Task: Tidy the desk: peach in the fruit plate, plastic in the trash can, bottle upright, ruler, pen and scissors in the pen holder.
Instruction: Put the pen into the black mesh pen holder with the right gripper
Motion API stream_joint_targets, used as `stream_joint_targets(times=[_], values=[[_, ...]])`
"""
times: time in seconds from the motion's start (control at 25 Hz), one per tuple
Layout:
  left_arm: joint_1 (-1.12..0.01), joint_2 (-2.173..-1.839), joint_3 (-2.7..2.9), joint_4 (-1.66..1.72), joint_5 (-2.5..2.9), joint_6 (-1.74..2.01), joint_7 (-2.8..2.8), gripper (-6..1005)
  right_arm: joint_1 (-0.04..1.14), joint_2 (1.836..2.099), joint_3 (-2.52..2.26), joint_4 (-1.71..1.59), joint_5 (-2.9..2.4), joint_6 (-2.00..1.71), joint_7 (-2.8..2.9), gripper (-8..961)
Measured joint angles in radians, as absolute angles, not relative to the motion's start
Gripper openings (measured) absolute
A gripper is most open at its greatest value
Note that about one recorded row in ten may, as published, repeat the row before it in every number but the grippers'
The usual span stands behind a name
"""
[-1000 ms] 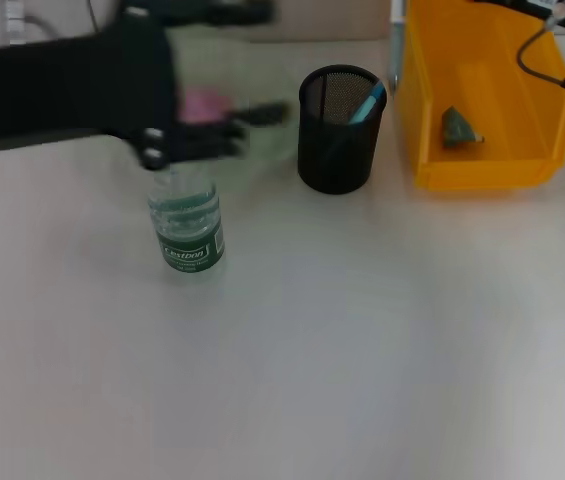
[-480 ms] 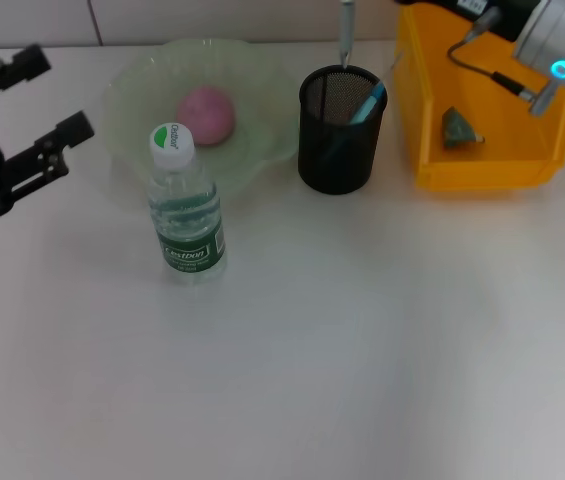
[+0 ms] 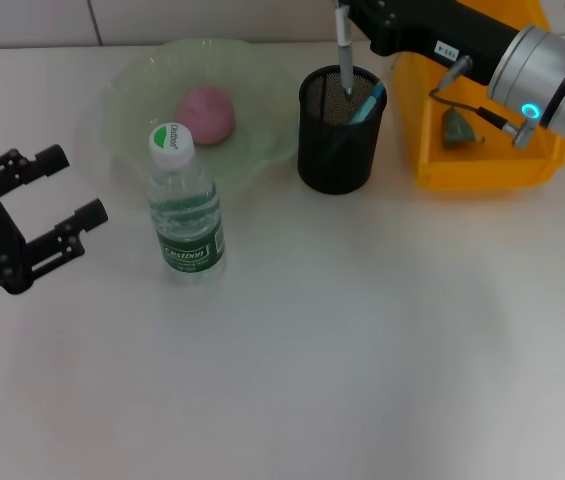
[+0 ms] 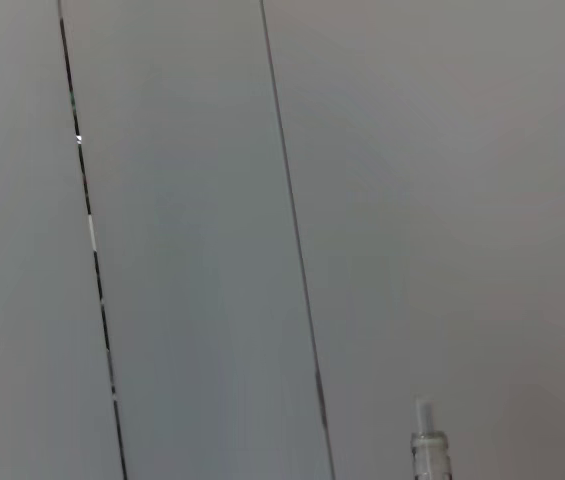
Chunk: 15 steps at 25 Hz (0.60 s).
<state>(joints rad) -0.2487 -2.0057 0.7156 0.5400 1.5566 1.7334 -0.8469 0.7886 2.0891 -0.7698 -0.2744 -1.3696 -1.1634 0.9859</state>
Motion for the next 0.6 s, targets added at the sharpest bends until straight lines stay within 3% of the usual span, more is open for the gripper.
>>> stream_joint_targets(times=[0.6], values=[[-0.287,-2.007,0.721,0.535,1.822,1.778,-0.904,665,0.809,2.089,-0.77,-0.232,-1.372,-1.103,0.875,127]])
